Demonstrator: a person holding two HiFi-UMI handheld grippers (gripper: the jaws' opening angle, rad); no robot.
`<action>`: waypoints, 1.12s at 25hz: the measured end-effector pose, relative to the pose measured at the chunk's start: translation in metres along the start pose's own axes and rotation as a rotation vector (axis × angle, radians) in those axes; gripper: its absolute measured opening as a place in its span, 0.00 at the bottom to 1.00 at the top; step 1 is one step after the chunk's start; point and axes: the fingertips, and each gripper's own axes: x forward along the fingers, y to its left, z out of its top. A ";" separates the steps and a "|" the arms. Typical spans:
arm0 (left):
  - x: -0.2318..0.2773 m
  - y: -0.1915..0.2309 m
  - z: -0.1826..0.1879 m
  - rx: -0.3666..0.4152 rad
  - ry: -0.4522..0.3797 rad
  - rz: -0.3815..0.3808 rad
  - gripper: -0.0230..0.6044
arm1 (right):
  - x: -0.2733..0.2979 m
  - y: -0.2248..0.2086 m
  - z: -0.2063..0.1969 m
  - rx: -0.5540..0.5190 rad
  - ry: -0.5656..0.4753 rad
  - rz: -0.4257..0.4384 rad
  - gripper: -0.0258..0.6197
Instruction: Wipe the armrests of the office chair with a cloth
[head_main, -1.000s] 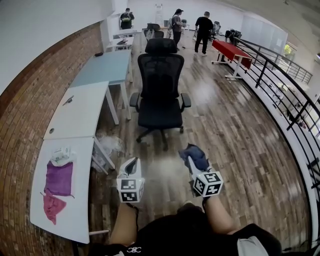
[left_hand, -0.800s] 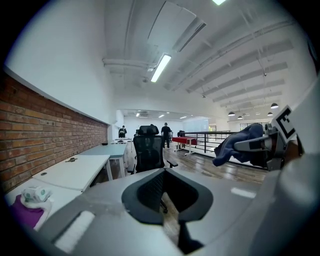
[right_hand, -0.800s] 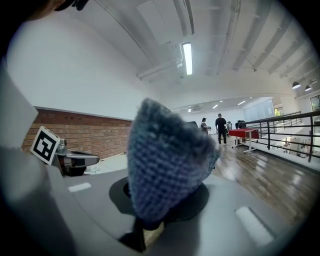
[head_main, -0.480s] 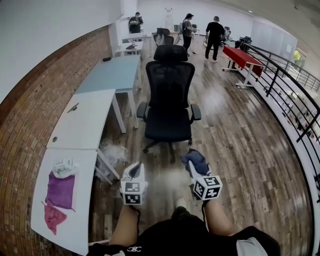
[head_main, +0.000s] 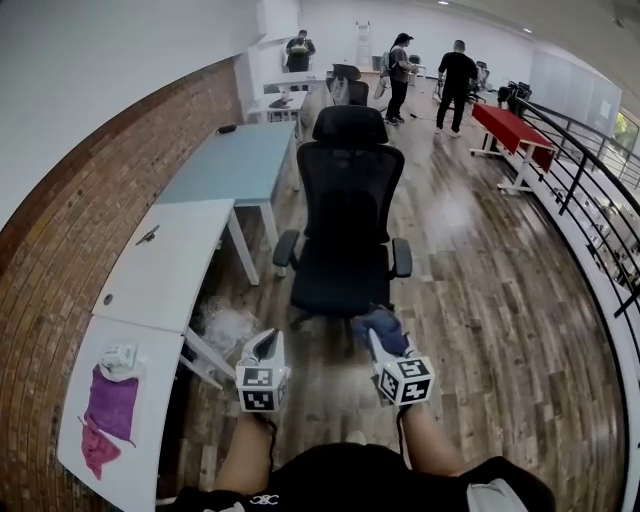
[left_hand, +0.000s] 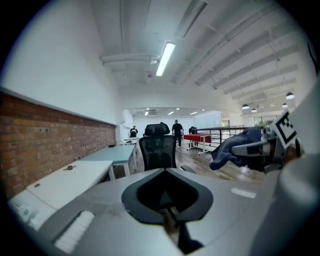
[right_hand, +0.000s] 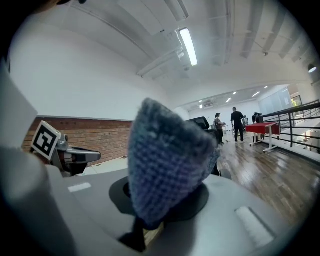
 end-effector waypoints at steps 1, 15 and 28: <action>0.010 -0.001 0.003 -0.066 -0.002 -0.014 0.05 | 0.008 -0.007 0.001 -0.006 0.007 0.013 0.13; 0.100 0.014 0.005 -0.065 0.073 0.076 0.05 | 0.088 -0.062 0.002 -0.040 0.106 0.095 0.13; 0.256 0.112 0.007 -0.057 0.081 -0.022 0.05 | 0.259 -0.074 0.006 -0.108 0.201 0.088 0.13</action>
